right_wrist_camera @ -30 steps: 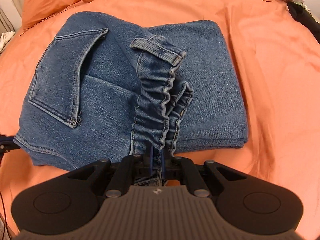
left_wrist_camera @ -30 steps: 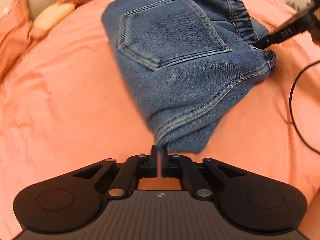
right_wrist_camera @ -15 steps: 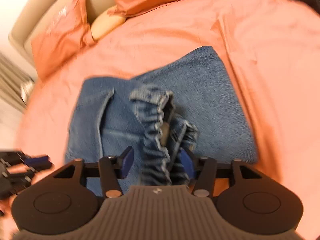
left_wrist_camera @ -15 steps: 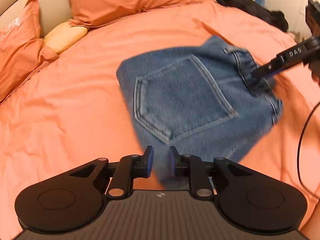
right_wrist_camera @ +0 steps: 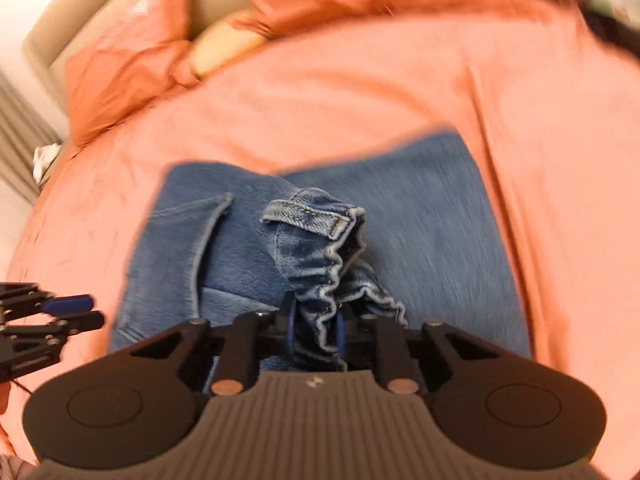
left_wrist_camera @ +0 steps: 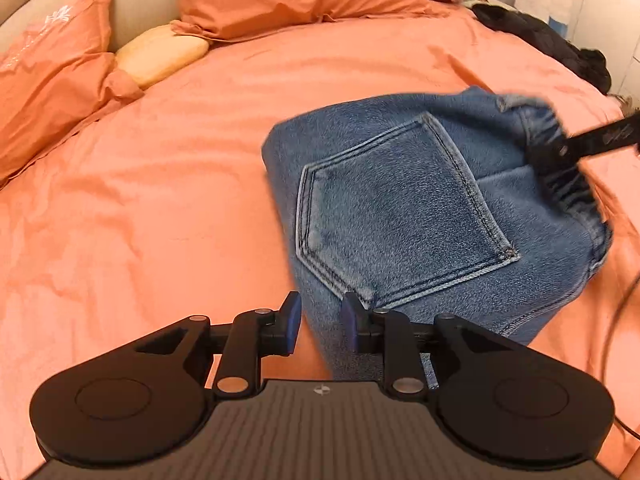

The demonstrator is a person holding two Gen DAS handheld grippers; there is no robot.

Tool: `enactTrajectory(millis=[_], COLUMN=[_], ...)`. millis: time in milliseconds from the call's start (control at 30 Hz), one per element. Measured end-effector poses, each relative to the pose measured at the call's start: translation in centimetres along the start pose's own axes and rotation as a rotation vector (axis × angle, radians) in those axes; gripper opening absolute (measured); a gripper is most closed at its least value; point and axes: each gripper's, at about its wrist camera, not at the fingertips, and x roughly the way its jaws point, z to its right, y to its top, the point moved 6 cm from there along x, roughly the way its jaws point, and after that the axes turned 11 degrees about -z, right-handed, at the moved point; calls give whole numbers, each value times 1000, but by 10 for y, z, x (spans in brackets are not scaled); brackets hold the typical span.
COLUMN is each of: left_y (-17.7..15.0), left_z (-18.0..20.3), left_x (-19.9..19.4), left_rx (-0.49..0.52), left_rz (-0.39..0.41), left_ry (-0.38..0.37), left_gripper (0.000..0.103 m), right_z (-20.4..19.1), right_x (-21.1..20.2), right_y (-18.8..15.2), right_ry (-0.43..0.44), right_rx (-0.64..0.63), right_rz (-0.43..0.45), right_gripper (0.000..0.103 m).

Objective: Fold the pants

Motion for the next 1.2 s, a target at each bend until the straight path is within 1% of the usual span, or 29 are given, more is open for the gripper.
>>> enactTrajectory(millis=[100,200,300,367,500,633,733,833,900,967,1067,1100,1133,1200], left_y=[1,1,1,3,11,22,34,47,54,60,67,70,73,81], left_z=[-4,-6,-6,-5,-3,1,4,6,5,5,3,2,1,1], left_x=[-4,-9,-13,-13,-6,9,20,29,34,37,37,36,34,31], left_rx=[-31,-62,-69,-69,-66,-58,-50,-41,-35,-32,-26,-22,-16,8], left_rz=[14,30,55,65,73,74,80,94,103,101,103,107,115,122], left_ry=[-11,-20,-32,-38,-52,-68,-84,-79,-73,-69,-61,-58,-53,-33], left_gripper=[29,29,29,29,29,29,29,29,29,29,29,29,29,29], right_z=[-31,-58,-64,-55,-4,51,79,101,111,114,100,97,95,89], right_x=[-33,-62,-81,-83,-66,-27,3,23,35,42,39,35,29,13], right_y=[24,50,69,78,79,61,50,44,45,44,48,49,51,55], right_ry=[-7,-52,-109,-152,-202,-197,-208,-217,-211,-219,-262,-272,-280,-298], right_rx=[-94,-174,-211,-200,-108,17,57,103,134,136,64,43,25,-17], right_rz=[62,96,109,102,68,3,-42,-70,-80,-85,-94,-91,-86,-57], right_gripper=[12,11,10,10,10,10,9,10,12,14,17,21,29,34])
